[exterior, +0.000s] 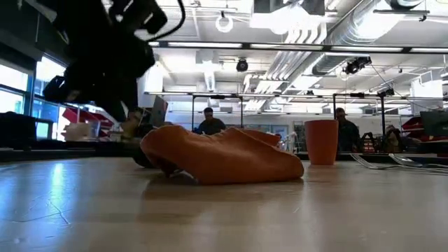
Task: Set table place
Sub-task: Move the orange napkin to the center of the table
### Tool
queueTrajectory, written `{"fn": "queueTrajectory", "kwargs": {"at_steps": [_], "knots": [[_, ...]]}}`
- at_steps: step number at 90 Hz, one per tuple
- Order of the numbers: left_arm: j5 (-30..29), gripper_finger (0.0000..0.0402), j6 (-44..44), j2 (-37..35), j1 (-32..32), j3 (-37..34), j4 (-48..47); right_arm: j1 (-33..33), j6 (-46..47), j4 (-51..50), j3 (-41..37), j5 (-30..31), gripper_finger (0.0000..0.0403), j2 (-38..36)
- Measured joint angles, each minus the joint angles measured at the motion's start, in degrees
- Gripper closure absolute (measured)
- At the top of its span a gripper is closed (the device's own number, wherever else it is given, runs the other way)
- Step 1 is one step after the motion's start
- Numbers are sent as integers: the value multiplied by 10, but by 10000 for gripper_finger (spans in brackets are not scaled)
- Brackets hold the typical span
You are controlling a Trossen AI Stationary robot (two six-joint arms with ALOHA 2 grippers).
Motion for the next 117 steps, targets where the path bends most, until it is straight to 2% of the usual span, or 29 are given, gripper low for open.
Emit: {"fn": "queueTrajectory", "kwargs": {"at_steps": [20, 38, 50, 59, 67, 78, 88, 95, 106, 117], "knots": [[11, 325, -26, 69, -1, -22, 143, 0, 0, 1, 0, 12, 222, 0], [-10, 327, -60, 131, -1, -23, 253, 0, 2, 2, 0, 13, 222, 0], [-35, 360, -19, 139, -3, -13, 293, 0, 6, 1, 0, 13, 222, 0], [-79, 395, 49, 120, -8, 8, 292, 0, 10, 1, 0, 13, 222, 0], [-125, 399, 117, 90, -9, 30, 278, 0, 10, 1, 0, 13, 222, 0], [-162, 401, 197, 36, 1, 71, 211, 0, 8, 0, 0, 17, 222, 0], [-146, 401, 235, 7, 15, 94, 125, 0, 9, 0, 0, 29, 222, 0], [-113, 401, 252, 6, 27, 92, 71, 0, 10, 1, 0, 34, 222, 0], [-62, 393, 273, 36, 40, 93, 36, 0, 10, 2, 0, 34, 222, 0], [-34, 363, 324, 84, 42, 93, 41, 0, 13, 3, 0, 34, 222, 0]]}}
